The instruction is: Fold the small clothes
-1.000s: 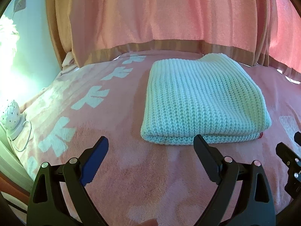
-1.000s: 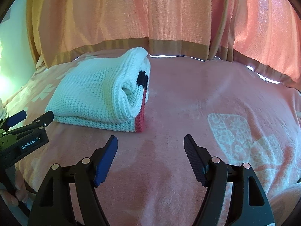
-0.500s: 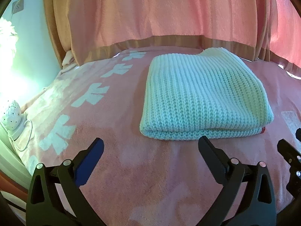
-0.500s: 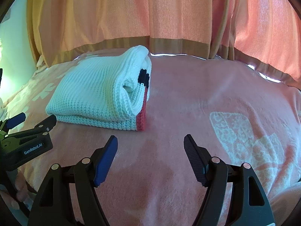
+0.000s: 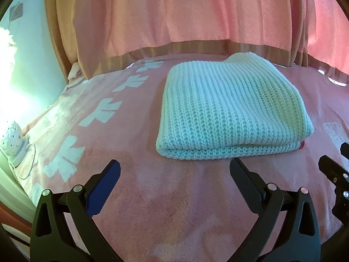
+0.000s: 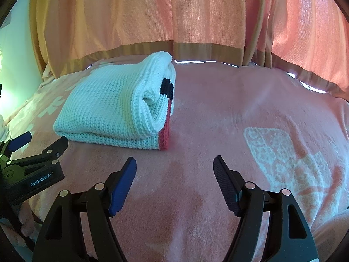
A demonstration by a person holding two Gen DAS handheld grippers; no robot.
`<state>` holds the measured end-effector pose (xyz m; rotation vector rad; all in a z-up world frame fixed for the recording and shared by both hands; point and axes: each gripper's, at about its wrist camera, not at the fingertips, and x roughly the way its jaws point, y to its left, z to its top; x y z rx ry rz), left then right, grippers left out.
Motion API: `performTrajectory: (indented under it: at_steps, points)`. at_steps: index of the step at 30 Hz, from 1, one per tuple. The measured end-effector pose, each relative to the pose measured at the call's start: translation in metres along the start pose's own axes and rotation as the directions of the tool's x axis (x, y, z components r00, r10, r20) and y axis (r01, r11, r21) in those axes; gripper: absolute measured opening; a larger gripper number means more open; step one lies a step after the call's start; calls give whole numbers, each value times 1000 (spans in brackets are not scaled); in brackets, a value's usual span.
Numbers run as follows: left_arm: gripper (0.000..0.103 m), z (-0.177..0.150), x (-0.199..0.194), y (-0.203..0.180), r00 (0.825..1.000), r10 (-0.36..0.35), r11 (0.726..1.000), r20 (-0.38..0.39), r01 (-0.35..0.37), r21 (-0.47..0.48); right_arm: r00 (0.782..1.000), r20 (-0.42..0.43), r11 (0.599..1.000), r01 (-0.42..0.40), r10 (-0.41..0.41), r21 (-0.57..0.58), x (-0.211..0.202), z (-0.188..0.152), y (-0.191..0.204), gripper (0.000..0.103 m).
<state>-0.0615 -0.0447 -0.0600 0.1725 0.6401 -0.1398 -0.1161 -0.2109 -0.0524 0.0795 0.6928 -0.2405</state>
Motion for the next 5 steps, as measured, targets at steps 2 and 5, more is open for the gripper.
performTrajectory:
  at_steps: [2,5]
  points:
    - [98,1,-1,0,1000,-5,1000,5,5,-2,1000,1,1000,1,-1,0,0,0,0,70]
    - [98,1,1,-1,1000,-3,1000,0,3,6,1000,1,1000,2,-2,3,0,0,0,71]
